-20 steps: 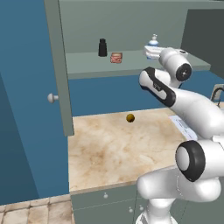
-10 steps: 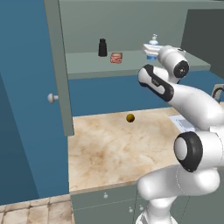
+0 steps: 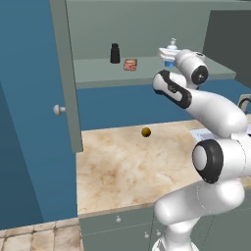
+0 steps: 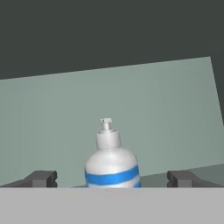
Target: Pick the soap dispenser and bar soap from the cabinet and place them on the counter.
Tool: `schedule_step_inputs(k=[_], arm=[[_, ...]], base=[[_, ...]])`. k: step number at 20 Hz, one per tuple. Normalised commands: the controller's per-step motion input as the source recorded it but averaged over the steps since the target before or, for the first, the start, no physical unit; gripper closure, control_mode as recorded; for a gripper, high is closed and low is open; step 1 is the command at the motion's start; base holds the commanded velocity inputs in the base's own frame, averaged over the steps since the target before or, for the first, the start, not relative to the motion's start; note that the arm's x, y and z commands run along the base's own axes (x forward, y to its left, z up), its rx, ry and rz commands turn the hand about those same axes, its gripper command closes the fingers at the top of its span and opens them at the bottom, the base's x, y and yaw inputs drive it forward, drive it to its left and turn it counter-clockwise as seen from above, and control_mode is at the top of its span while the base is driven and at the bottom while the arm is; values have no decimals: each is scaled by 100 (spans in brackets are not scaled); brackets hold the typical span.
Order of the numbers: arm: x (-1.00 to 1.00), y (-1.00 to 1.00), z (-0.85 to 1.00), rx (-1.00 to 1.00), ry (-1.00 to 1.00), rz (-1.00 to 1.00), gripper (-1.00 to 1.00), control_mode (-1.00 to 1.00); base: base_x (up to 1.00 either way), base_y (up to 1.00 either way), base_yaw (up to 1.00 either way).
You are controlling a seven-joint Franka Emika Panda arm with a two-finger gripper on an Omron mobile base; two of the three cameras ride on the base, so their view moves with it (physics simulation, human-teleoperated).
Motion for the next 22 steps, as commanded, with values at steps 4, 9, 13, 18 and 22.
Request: schedule_step_inputs(k=[4, 9, 13, 18, 22], arm=[[18, -1, 0, 0, 0, 0, -100, -100], [19, -1, 0, 0, 0, 0, -100, -100], [18, -2, 0, 0, 0, 0, -100, -100], [16, -2, 0, 0, 0, 0, -100, -100], [10, -4, 0, 0, 0, 0, -100, -100]], base=[[0, 0, 0], [0, 0, 0], [0, 0, 0], [0, 0, 0], [0, 0, 0]])
